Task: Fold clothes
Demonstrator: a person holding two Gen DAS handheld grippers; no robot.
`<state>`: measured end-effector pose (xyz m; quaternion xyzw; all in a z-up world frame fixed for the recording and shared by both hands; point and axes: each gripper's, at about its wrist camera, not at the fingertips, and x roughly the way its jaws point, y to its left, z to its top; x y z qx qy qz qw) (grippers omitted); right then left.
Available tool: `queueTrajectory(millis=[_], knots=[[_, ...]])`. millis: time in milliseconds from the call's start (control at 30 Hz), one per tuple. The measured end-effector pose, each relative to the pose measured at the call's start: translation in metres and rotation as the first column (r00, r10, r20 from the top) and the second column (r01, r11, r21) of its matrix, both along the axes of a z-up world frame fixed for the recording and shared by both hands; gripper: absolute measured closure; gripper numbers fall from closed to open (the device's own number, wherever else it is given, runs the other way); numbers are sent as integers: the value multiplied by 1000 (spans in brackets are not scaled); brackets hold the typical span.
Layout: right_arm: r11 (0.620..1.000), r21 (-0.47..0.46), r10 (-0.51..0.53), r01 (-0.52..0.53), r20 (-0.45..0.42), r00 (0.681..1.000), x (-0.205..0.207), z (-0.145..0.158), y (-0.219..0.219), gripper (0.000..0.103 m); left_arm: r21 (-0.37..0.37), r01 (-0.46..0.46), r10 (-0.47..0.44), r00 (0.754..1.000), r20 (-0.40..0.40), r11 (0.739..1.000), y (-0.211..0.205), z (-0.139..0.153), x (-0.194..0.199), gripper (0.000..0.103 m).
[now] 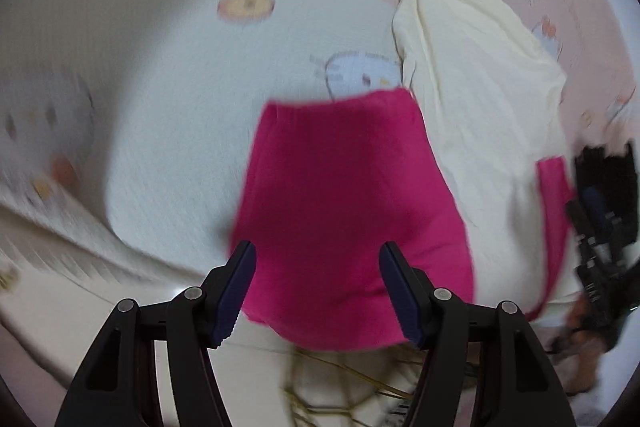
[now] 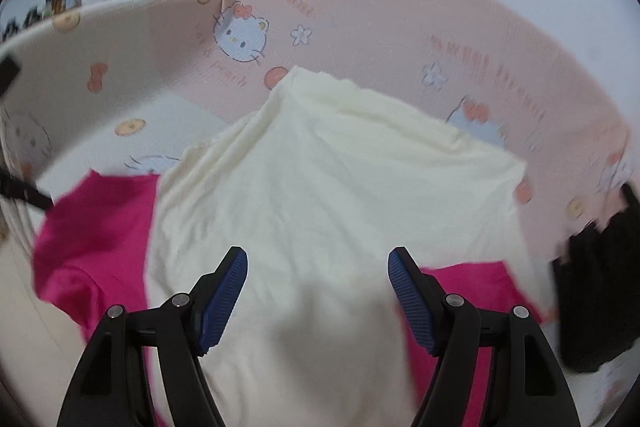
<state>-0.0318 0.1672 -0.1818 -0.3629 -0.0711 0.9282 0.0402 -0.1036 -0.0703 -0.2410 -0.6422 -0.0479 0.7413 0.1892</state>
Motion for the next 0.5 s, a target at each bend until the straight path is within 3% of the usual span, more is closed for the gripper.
queueTrajectory(millis=[100,200,300,400,500], knots=[[998,-63,14,-14,0,1000,-4,1,-1,31,24,-54,53,997,48,998,-15,-16,5,42],[994,-2,107,-107,11,994,4,-5,-33,31,33,-111,108,990,92,993,-28,-35,9,42],[976,64,208,-210,31,978,18,-17,-66,31,93,-188,174,975,141,978,-40,-49,12,42],[944,118,302,-307,59,951,33,-31,-98,31,107,-202,187,973,134,974,-44,-55,17,42],[923,116,358,-368,101,928,37,-46,-117,31,100,-193,179,974,140,976,-44,-62,22,42]])
